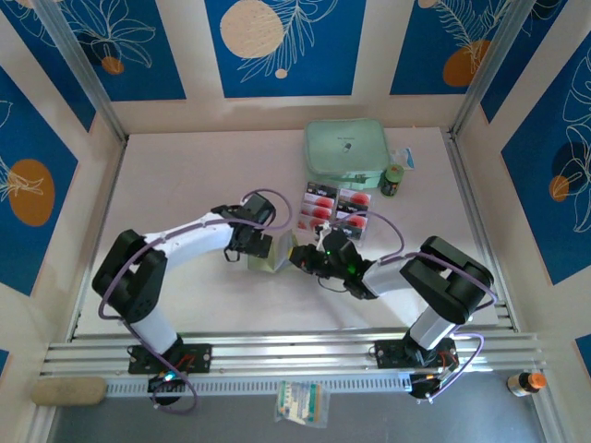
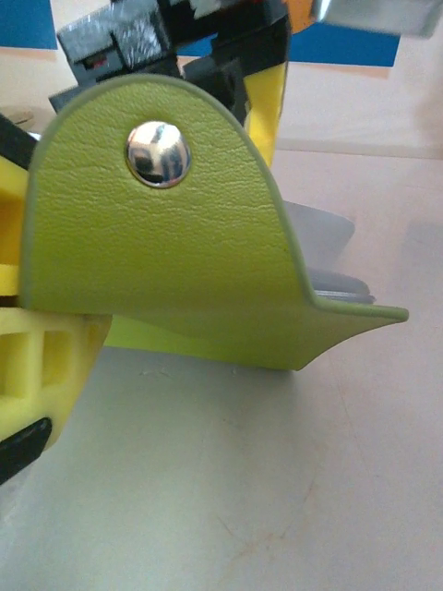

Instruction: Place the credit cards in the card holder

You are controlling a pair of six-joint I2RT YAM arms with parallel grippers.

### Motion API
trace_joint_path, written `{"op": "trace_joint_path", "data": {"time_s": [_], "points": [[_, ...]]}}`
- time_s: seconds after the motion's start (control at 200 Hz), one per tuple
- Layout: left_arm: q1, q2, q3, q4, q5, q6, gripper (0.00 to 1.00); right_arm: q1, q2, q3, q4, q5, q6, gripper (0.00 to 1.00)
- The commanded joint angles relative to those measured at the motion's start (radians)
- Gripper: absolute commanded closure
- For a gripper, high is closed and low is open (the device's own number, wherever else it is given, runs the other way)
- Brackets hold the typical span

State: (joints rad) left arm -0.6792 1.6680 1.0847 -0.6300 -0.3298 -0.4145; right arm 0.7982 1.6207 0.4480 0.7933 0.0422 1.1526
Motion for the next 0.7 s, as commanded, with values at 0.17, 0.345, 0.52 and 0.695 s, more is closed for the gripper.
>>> {"op": "trace_joint_path", "data": {"time_s": [0.17, 0.345, 0.52, 0.695], "points": [[-0.021, 0.044, 0.091, -0.037, 0.184, -0.036, 0.00, 0.038, 0.014, 0.012, 0.015, 0.064, 0.022, 1.00], [-0.022, 0.023, 0.027, -0.004, 0.132, -0.068, 0.00, 0.047, 0.014, 0.004, 0.014, 0.084, 0.029, 1.00], [-0.017, -0.069, -0.076, 0.101, 0.093, -0.141, 0.00, 0.048, 0.010, -0.002, 0.009, 0.087, 0.029, 1.00], [-0.016, -0.198, -0.149, 0.239, 0.121, -0.208, 0.00, 0.049, -0.002, -0.004, -0.005, 0.093, 0.023, 1.00]]}}
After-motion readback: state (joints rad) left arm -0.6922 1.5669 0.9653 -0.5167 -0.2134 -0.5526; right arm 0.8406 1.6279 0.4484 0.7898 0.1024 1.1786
